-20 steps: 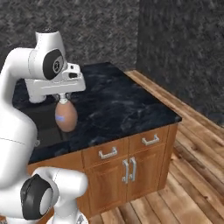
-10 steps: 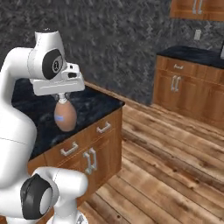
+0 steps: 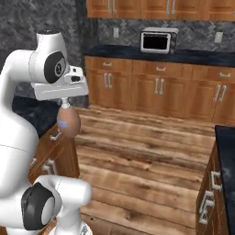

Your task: Pick up the soap dispenser and soap dispenser from the sink, and place them back in the cabinet, and close the cabinet doors.

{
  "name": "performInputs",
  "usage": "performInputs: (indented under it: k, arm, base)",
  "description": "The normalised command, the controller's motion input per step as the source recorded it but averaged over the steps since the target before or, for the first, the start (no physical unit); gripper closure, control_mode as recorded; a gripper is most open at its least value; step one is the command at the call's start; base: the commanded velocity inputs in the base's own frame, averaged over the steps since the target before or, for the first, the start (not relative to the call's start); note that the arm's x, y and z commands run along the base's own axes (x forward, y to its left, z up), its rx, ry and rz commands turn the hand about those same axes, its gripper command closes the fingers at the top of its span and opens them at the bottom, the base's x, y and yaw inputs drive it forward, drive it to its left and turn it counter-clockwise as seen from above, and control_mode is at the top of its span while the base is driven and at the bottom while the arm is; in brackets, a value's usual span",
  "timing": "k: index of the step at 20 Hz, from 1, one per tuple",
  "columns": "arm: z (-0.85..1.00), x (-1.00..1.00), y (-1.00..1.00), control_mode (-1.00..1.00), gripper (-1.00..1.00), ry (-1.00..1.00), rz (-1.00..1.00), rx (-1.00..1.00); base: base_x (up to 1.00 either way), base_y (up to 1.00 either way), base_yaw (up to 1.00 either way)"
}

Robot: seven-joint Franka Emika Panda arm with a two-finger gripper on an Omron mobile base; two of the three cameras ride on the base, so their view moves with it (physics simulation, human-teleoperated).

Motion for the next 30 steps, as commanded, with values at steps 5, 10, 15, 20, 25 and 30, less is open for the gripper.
performInputs:
  k: [5,10,15,20,25,30]
  arm:
    - [0.00,0.00,0.00,1.00,1.00,0.00,0.00,0.00]
    - [0.00,0.00,0.00,1.00,1.00,0.00,0.00,0.00]
    - [0.00,0.00,0.00,1.00,1.00,0.00,0.00,0.00]
    - [0.00,0.00,0.00,1.00,1.00,0.00,0.00,0.00]
    - [0.00,0.00,0.00,1.00,1.00,0.00,0.00,0.00]
    - [0.00,0.00,0.00,1.00,1.00,0.00,0.00,0.00]
  base:
    - [0.00,0.19,-0.69]
    - [0.02,0.21,-0.69]
    - [0.08,0.16,-0.70]
    - [0.14,0.10,-0.70]
    - [0.08,0.06,-0.67]
    - [0.02,0.00,-0.64]
